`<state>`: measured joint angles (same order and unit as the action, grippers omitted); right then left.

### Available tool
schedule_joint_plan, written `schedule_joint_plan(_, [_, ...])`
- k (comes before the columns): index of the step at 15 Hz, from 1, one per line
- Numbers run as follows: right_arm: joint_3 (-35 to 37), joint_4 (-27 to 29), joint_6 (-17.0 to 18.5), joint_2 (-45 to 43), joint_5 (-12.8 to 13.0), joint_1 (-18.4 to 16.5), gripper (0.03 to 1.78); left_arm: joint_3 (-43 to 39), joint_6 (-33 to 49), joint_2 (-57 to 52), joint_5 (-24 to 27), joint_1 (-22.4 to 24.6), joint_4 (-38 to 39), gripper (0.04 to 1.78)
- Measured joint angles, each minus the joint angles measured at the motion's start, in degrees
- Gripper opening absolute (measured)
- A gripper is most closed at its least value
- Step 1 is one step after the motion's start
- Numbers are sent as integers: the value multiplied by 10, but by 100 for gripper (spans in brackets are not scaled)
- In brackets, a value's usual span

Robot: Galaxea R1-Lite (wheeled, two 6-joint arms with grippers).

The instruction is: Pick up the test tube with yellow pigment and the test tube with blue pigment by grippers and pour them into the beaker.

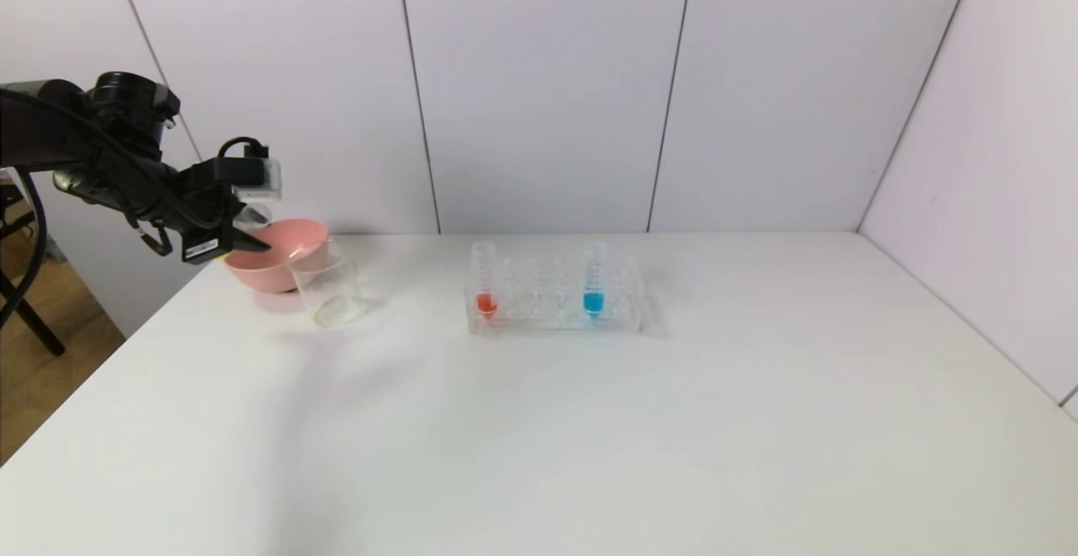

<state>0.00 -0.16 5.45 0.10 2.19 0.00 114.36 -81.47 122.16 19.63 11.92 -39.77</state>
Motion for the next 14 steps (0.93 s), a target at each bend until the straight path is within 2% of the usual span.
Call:
schedule_joint_plan(4, [0, 0, 0, 0, 0, 0, 171, 0, -30, 5, -15, -10, -1, 54])
schedule_joint_plan(7, [0, 0, 0, 0, 0, 0, 171, 0, -62, 6, -52, -15, -1, 54])
schedule_joint_plan(14, [0, 0, 0, 0, 0, 0, 171, 0, -62, 7, -83, -26, 0, 54])
